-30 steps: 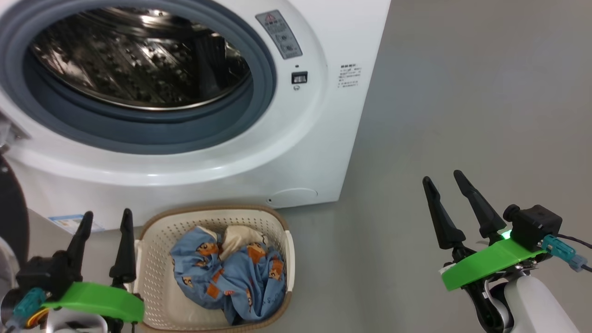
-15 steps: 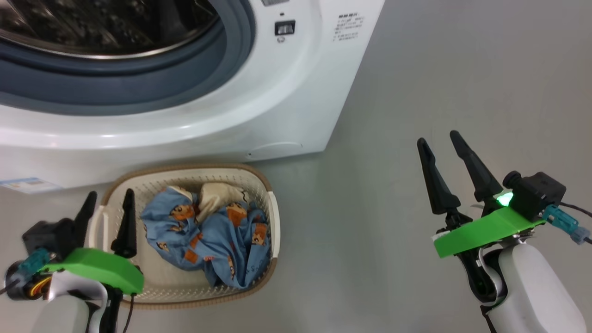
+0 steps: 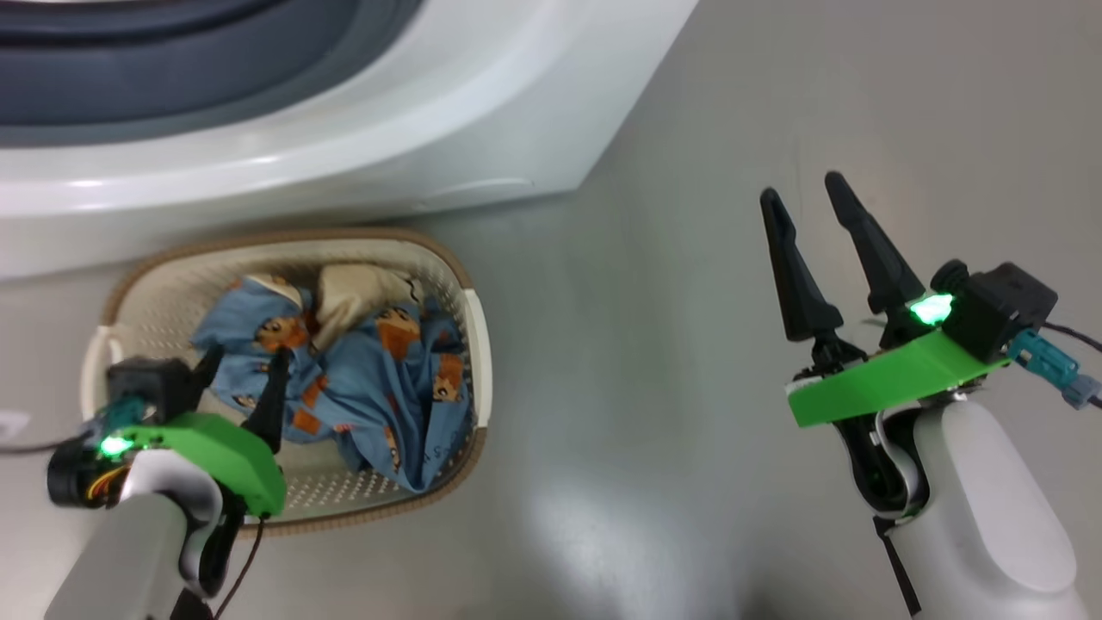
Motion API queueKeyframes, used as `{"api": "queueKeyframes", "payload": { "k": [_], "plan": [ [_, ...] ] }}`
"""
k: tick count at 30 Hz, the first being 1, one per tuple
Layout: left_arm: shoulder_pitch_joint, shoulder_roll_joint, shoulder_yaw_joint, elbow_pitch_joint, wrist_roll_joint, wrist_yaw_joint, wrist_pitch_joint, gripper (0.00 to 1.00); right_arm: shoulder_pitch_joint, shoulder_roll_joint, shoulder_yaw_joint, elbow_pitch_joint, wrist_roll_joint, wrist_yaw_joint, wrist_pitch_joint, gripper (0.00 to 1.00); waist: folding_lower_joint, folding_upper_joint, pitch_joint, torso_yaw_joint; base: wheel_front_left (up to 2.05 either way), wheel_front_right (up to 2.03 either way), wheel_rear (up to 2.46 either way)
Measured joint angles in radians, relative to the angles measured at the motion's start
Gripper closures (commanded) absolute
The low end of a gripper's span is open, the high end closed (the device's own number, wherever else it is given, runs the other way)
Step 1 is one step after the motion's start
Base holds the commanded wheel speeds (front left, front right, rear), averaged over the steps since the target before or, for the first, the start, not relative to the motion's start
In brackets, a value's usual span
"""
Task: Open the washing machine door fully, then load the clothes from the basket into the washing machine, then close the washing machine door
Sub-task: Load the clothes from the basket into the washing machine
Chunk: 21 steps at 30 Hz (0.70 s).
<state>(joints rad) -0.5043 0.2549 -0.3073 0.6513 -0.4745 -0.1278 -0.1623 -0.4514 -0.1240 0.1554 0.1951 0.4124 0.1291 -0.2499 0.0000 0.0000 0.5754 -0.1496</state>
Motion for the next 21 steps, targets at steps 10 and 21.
{"api": "queueKeyframes", "payload": {
  "k": [10, 21],
  "plan": [
    [-0.127, 0.004, -0.158, 0.164, -0.051, -0.001, 0.019, 0.00, -0.047, 0.023, 0.007, -0.004, -0.002, 0.000, 0.000, 0.00, 0.0000, 0.0000, 0.104, -0.038, 0.00, 0.00, 0.00],
    [-0.258, 0.007, -0.275, 0.326, -0.129, -0.001, 0.058, 0.00, -0.084, 0.043, 0.028, -0.013, -0.001, 0.000, 0.000, 0.00, 0.0000, 0.0000, 0.195, -0.095, 0.00, 0.00, 0.00]
  ]
}}
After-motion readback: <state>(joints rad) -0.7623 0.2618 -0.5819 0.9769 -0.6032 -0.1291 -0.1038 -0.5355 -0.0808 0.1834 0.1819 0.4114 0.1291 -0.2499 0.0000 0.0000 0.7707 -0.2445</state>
